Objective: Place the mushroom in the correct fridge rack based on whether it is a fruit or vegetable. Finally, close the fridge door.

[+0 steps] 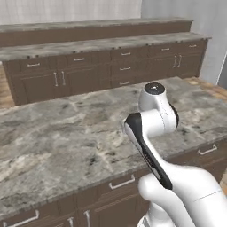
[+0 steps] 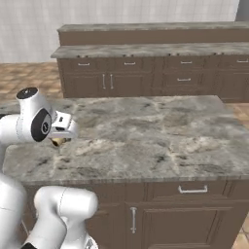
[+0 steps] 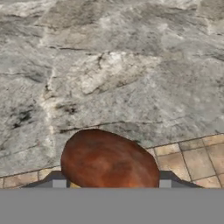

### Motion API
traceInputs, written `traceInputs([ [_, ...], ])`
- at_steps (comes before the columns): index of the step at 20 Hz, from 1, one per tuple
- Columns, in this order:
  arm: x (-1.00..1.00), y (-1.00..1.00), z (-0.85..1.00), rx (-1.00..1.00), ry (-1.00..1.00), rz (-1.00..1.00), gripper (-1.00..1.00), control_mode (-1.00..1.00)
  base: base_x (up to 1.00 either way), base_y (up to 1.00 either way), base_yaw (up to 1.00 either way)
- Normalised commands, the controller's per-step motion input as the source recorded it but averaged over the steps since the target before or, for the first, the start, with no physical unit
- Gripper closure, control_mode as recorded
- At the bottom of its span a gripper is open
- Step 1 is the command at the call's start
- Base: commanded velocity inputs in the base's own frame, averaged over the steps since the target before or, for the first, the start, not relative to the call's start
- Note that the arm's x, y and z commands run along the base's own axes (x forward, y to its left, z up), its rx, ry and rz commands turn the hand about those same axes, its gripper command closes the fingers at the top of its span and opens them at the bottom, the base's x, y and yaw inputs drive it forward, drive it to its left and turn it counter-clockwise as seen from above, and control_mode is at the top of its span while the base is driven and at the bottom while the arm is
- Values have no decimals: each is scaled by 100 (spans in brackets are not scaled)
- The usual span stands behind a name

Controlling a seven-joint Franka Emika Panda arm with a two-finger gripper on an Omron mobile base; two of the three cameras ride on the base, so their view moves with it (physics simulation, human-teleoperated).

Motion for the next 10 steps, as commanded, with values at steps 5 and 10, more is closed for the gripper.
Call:
traceInputs([
  [5,0,0,0,0,0,0,100,100,-33,-2,-85],
  [10,0,0,0,0,0,0,100,100,-4,-11,-89],
])
